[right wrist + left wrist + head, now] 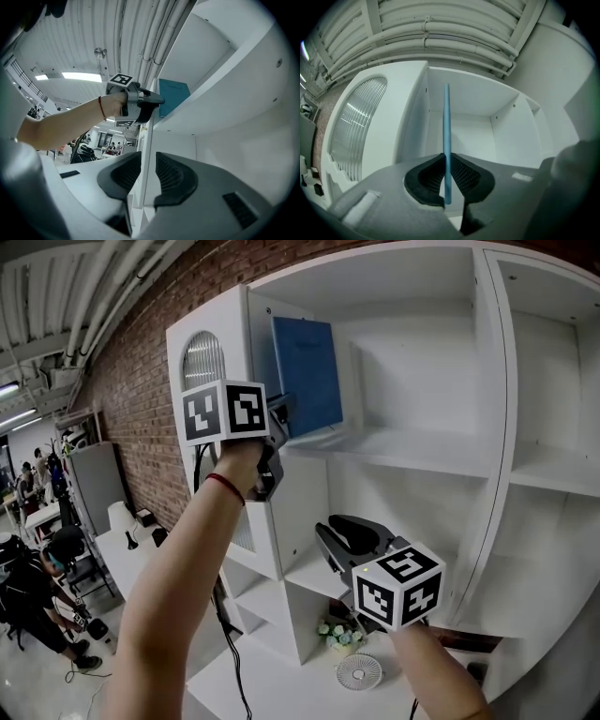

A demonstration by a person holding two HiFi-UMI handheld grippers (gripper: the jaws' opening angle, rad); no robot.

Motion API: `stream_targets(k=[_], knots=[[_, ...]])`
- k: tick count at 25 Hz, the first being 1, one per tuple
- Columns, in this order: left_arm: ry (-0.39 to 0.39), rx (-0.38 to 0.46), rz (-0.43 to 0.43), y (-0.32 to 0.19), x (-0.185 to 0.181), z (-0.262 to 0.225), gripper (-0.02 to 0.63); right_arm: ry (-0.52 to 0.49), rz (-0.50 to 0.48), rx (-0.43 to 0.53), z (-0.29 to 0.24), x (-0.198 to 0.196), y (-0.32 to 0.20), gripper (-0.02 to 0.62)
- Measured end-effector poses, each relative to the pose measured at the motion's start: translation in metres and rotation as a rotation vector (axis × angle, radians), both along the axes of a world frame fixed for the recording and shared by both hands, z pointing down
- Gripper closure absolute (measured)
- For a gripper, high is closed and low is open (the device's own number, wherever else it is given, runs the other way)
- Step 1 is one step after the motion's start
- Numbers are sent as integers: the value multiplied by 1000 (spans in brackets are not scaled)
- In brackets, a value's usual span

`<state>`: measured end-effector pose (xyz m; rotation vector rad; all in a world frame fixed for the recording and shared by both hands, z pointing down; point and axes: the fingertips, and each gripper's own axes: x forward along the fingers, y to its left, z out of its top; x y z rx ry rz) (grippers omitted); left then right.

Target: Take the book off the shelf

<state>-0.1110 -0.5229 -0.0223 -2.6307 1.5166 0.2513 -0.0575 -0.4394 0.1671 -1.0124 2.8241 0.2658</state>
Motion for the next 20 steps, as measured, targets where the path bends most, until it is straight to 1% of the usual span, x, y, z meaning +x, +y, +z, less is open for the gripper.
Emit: stream_targets(k=[5,15,20], knots=[[11,24,38,19,0,5,563,7,9,10,0,-4,8,500],[66,91,92,60,-10,9,563,14,5,20,3,-14,22,500],[65,116,114,77,-9,15,563,6,4,33,-1,-15,27,500]])
